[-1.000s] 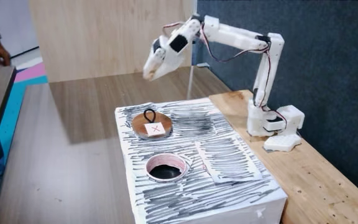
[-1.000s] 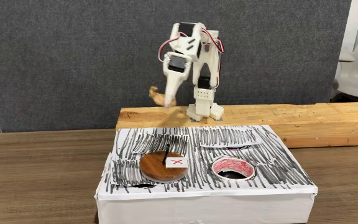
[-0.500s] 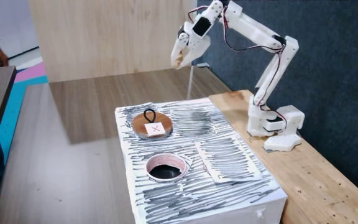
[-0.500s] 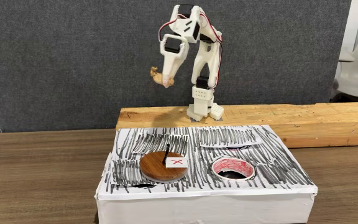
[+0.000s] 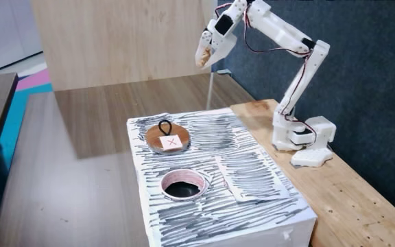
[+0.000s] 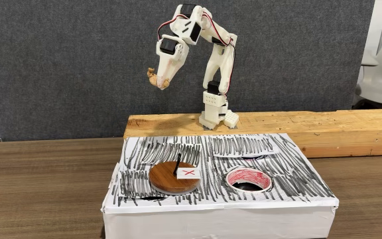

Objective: Pick the brown debris from the hole.

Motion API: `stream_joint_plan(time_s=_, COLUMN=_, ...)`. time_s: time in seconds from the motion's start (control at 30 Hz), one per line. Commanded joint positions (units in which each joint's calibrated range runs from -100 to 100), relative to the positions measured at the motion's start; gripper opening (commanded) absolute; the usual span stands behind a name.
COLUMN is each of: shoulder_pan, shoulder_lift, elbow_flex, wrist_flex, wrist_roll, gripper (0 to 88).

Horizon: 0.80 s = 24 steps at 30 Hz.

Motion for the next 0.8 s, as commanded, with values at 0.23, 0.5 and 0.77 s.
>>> stream_joint_plan(time_s=0.23, shoulder_pan=0.14, shoulder_lift=-1.14, elbow_flex=-0.98, wrist_flex=0.25, wrist_roll=0.56, gripper=5.4)
stream_joint_plan(time_s=0.5, shoulder_pan=-2.05, shoulder_lift=-0.81, elbow_flex=-0.98, wrist_flex=0.25, wrist_roll=7.42, gripper=32.8)
stream_joint_plan(time_s=0.77, shoulder_pan=-2.64, shoulder_lift=-1.73, elbow_flex=-0.98, wrist_flex=0.25, wrist_roll=7.94, gripper=34.3)
